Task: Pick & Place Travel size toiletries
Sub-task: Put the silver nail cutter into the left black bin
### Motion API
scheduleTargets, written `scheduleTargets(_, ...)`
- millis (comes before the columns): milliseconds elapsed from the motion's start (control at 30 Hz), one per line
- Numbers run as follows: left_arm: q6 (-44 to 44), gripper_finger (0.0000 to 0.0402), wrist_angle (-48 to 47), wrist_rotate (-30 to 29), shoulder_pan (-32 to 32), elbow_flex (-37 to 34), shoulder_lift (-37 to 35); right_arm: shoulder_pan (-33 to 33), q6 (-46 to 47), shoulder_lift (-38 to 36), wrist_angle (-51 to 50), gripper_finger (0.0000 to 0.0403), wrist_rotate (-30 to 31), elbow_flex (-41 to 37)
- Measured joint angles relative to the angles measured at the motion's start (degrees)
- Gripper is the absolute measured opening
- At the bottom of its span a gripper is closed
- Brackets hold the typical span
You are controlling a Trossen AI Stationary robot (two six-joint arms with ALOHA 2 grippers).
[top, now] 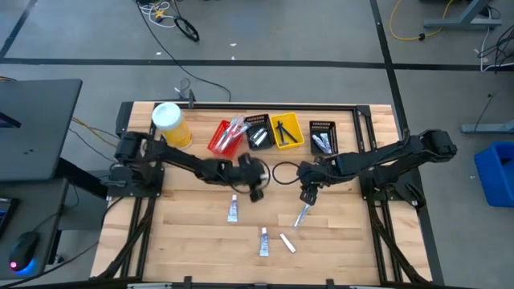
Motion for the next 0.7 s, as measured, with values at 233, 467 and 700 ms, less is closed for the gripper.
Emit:
scheduleTargets(233, 1.76, 0.0068, 0.71, -7.05, 7.11, 0.09, -4.04, 0.00, 0.01, -0.02, 0.21, 0.0196, 1.51, 0.00)
scheduleTargets(467, 3.49, 0.0070, 0.33, -3.66, 16.34, 0.07, -3.43, -0.02, -0.01, -0.02, 0.68, 0.0190, 1.51, 0.01)
scheduleTargets(700, 4.35, 0.0071, 0.96, 2.35, 22.44, 0.13, -3.44, -0.02, -0.32, -0.02, 1.16, 0.0194, 1.57, 0.00)
